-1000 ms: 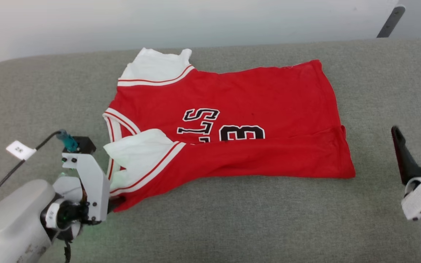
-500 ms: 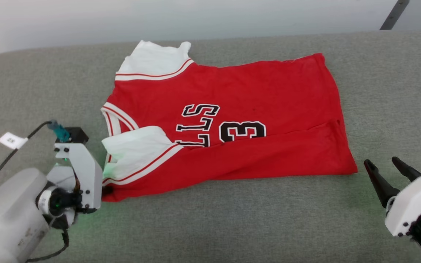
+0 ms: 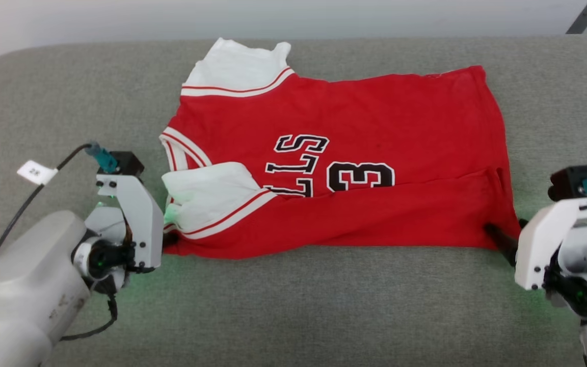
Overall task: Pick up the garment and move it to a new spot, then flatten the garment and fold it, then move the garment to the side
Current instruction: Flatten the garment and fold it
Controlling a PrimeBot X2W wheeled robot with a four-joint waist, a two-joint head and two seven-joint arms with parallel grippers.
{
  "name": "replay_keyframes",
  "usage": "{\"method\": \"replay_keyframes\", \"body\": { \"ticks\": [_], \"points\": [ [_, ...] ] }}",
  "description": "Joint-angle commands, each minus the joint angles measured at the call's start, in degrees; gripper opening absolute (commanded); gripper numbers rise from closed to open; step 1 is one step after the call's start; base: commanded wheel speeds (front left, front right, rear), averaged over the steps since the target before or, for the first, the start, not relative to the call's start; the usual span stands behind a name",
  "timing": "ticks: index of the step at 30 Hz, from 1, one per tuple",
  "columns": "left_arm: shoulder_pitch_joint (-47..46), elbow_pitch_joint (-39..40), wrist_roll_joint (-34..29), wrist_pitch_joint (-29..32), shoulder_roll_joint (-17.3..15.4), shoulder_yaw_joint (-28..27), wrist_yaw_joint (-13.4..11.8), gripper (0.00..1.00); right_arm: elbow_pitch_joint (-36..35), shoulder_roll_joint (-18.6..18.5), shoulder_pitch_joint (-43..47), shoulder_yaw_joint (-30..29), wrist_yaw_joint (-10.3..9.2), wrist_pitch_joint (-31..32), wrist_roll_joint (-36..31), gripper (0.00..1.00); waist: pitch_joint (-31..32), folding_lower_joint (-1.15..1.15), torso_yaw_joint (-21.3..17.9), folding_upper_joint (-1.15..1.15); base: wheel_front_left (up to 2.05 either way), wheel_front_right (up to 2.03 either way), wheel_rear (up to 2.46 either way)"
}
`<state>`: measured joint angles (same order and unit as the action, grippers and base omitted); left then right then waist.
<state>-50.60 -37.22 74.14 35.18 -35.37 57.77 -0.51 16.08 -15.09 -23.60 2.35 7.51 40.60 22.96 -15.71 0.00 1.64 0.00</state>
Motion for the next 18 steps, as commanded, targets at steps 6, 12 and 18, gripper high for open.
{"method": "replay_keyframes", "body": {
  "ticks": [6, 12, 18],
  "points": [
    [-0.03, -2.28, -0.83, -1.12, 2.68, 0.72, 0.48, 0.0, 8.56, -0.17, -1.82, 3.1, -0.05, 3.43, -0.99, 0.0, -0.56, 0.0, 0.99, 0.0, 0.0, 0.0, 0.0],
    [-0.61, -3.94, -0.35, -1.34, 2.03, 0.15, 0.96, 0.0, 10.89, -2.04, -4.08, 2.89, -0.09, 1.89, -0.84, 0.0, -0.28, 0.0, 1.16, 0.0, 0.0, 0.0, 0.0],
    [-0.97, -3.06, -0.1, -0.29, -0.06, -0.35, 0.46, 0.0, 9.72, -4.63, -4.29, 3.45, -0.13, 2.29, 0.77, 0.0, 0.68, 0.0, 1.18, 0.0, 0.0, 0.0, 0.0]
  ]
}}
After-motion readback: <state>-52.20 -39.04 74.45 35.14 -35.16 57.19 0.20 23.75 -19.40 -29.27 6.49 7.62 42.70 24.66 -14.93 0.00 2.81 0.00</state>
